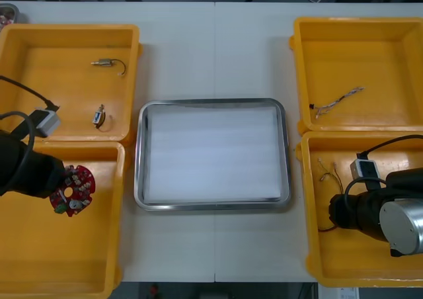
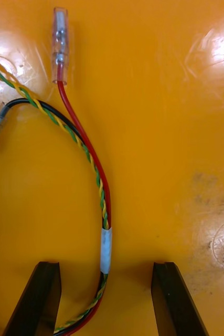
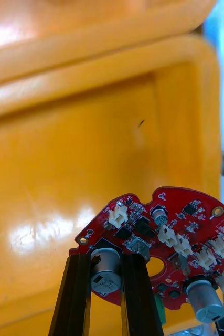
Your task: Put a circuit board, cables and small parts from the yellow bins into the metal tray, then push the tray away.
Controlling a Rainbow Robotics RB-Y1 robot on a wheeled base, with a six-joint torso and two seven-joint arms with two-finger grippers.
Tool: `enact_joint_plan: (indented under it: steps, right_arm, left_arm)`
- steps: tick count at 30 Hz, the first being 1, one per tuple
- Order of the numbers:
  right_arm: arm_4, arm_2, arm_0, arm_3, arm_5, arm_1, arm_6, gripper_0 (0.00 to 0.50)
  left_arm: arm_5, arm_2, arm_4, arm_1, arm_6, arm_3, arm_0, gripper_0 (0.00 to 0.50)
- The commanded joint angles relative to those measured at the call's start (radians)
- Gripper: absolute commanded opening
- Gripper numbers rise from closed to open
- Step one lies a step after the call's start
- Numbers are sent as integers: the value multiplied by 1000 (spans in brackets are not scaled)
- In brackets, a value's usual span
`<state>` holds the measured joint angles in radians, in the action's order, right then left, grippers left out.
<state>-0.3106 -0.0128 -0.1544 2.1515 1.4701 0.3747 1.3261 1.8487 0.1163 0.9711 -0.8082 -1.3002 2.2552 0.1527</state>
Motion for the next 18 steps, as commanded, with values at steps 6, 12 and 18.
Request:
enact_joint_plan:
  steps: [6,12,18]
  right_arm:
    - [-1,-35,-24,-35,-60,-8,-53,500]
    - [-2,-35,-24,-35,-57,-8,-53,498]
    - [-4,-33,-24,-18,-7,-5,-54,22]
  left_arm:
    - [40,-264,18,-26,311,-5,283,1]
    - [40,-379,-2,41,386,-78,401,0]
    - [37,-458,-84,150,423,-171,479,3]
